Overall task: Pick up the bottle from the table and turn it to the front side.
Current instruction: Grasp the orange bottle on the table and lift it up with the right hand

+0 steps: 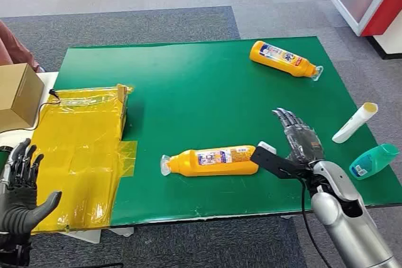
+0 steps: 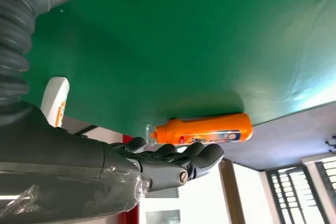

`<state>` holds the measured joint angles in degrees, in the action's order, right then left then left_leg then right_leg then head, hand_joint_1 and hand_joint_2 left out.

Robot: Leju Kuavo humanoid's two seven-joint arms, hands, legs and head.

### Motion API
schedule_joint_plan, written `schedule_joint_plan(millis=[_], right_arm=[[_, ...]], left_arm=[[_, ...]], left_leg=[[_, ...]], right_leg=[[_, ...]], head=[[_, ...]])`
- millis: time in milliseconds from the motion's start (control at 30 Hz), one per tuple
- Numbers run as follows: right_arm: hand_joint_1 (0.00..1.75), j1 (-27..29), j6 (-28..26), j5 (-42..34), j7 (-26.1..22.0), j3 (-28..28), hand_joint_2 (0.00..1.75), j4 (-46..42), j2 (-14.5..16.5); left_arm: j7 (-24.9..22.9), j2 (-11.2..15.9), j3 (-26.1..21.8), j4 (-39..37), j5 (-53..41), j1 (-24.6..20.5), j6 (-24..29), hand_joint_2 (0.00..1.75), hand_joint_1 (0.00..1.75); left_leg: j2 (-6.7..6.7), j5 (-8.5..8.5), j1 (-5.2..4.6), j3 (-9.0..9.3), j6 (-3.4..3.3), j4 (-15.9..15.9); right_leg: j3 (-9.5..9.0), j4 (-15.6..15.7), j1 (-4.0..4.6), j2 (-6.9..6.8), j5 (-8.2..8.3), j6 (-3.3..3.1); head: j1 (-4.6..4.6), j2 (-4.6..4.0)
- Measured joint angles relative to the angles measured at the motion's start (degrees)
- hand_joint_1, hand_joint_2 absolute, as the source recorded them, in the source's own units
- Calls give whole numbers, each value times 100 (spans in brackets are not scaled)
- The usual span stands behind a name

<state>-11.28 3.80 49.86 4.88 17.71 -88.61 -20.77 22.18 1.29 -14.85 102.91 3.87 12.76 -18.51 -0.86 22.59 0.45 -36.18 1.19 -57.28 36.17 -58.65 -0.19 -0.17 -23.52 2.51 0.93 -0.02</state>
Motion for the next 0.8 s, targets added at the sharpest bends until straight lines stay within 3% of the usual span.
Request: schedule_joint_plan(millis=[333, 800], right_arm=[[0, -302, 238, 63, 69, 651, 175, 296, -123], [0, -606, 404, 58, 68, 1151, 175, 823, -152]], left_arm=[[16, -42, -3, 56, 23, 46, -71, 175, 0], [20, -185, -66, 58, 150, 126, -129, 175, 0]], left_leg=[[2, -2, 0, 0, 1, 0], [4, -1, 0, 0, 0, 0]], right_leg=[[-1, 0, 1, -2, 0, 0], [-1, 0, 0, -4, 0, 0]], head=[[1, 0], [1, 0]])
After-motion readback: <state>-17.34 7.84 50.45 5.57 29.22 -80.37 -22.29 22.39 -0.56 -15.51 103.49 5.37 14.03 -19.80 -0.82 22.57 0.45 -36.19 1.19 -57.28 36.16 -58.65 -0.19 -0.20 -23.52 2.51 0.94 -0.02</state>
